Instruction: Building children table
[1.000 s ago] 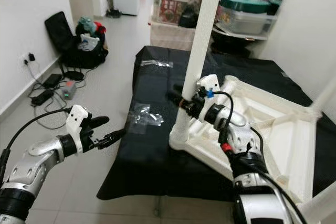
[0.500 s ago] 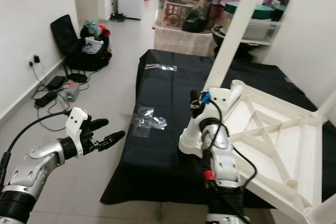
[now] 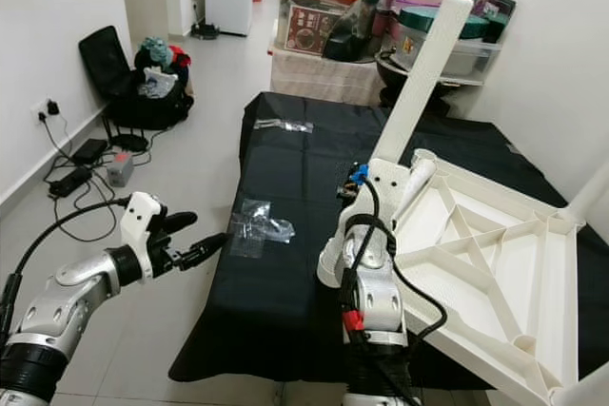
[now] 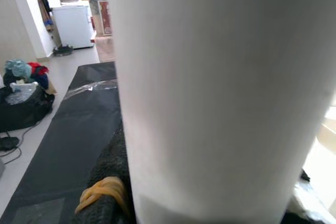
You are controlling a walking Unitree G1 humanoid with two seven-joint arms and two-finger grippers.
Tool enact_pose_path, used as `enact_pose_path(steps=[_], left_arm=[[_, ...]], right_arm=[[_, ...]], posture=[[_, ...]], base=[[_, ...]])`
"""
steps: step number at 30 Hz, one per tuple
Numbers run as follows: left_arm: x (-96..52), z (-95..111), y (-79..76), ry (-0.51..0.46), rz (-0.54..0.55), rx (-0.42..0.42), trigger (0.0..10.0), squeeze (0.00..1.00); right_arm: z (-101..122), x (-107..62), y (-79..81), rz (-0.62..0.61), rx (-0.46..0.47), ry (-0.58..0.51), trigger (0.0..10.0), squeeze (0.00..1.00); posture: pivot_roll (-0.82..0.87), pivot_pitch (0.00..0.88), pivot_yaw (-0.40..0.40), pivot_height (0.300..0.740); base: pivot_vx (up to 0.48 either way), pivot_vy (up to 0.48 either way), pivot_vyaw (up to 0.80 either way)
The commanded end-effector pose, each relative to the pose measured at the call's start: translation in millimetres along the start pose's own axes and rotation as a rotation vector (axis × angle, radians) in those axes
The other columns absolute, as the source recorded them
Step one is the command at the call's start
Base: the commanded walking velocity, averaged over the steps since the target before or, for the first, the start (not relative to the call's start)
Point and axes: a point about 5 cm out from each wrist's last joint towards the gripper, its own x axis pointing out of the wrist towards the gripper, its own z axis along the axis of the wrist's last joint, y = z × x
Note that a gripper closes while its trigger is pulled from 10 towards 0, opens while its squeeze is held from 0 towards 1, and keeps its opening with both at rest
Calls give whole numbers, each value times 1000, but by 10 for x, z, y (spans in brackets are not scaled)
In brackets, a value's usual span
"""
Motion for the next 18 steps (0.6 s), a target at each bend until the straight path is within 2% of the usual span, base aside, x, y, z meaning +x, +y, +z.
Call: enact_pose_path(steps=[1,3,4,5,6,7,8,9,11,13,14,15,18], left_arm=[[11,-23,-24,-9,0,-13,10000,0],[14,-23,-25,-10,1,-13,10000,0],[18,-23,-26,-10,1,-14,10000,0],[18,-23,-26,-10,1,-14,10000,0],[20,-24,-27,-10,0,-14,10000,0],[20,-24,-27,-10,0,-14,10000,0],[21,-24,-26,-9,0,-14,10000,0],[21,-24,-26,-9,0,-14,10000,0],[20,-24,-20,-7,-1,-14,10000,0],[17,-24,-17,-5,-1,-14,10000,0],[17,-24,-17,-5,-1,-14,10000,0],[18,-26,-17,-3,-3,-15,10000,0],[17,-29,-18,0,-6,-17,10000,0]], right_arm=[[-504,-48,-261,-119,-99,234,10000,0],[-488,-52,-252,-116,-111,220,9961,0],[-475,-56,-160,-4,-105,188,9529,0],[-475,-56,-160,-4,-105,188,9529,0],[-452,-67,-49,131,-95,144,10000,0],[-452,-67,-49,131,-95,144,10000,0],[-416,-83,50,282,-75,96,10000,0],[-416,-83,50,282,-75,96,10000,0],[-287,-152,208,586,-10,21,10000,0],[-209,-289,291,869,22,4,10000,0],[-209,-289,291,869,22,4,10000,0],[-191,-376,292,1012,33,19,10000,0],[-137,-526,226,1261,94,85,10000,0]], posture=[[82,0,-112,740],[80,0,-111,740],[79,0,-109,740],[79,0,-109,740],[79,0,-109,740],[79,0,-109,740],[78,0,-109,740],[78,0,-109,740],[79,0,-109,740],[78,0,-108,740],[78,0,-108,740],[78,0,-108,740],[88,0,-115,740]], base=[[0,0,0],[0,0,0],[0,0,0],[0,0,0],[0,0,0],[0,0,0],[0,0,0],[0,0,0],[0,0,0],[0,0,0],[0,0,0],[0,0,0],[0,0,0]])
